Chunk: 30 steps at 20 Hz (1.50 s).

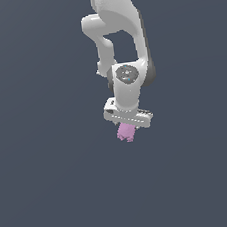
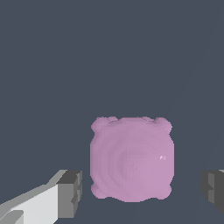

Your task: Pick up the object and move it to a goal position.

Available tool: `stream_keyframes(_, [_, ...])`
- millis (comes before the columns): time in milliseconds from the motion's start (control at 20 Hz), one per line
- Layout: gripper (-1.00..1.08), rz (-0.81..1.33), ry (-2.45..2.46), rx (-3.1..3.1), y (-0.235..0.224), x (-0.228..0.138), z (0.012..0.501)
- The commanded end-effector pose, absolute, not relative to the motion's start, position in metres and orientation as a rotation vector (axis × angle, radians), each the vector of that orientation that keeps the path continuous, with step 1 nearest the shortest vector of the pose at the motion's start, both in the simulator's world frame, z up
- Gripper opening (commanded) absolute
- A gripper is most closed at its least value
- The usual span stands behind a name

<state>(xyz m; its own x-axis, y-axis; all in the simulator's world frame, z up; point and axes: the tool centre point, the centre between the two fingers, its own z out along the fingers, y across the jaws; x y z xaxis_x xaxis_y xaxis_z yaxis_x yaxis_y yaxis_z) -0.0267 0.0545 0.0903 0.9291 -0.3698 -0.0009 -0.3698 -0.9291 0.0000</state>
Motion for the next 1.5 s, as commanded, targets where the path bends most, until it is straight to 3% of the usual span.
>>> stream_keyframes(0, [1.0,0.001,0.592,-3.085,0.054,-0.027,0.089])
stream_keyframes(800, [1.0,0.0,0.597,-3.084,0.055,-0.027,0.04])
stream_keyframes(850, [-1.0,0.0,0.597,-3.084,0.055,-0.027,0.04])
stream_keyframes(1300, [-1.0,0.0,0.597,-3.084,0.055,-0.027,0.04])
stream_keyframes(1450, [-1.0,-0.035,0.597,-3.076,0.055,-0.021,0.061])
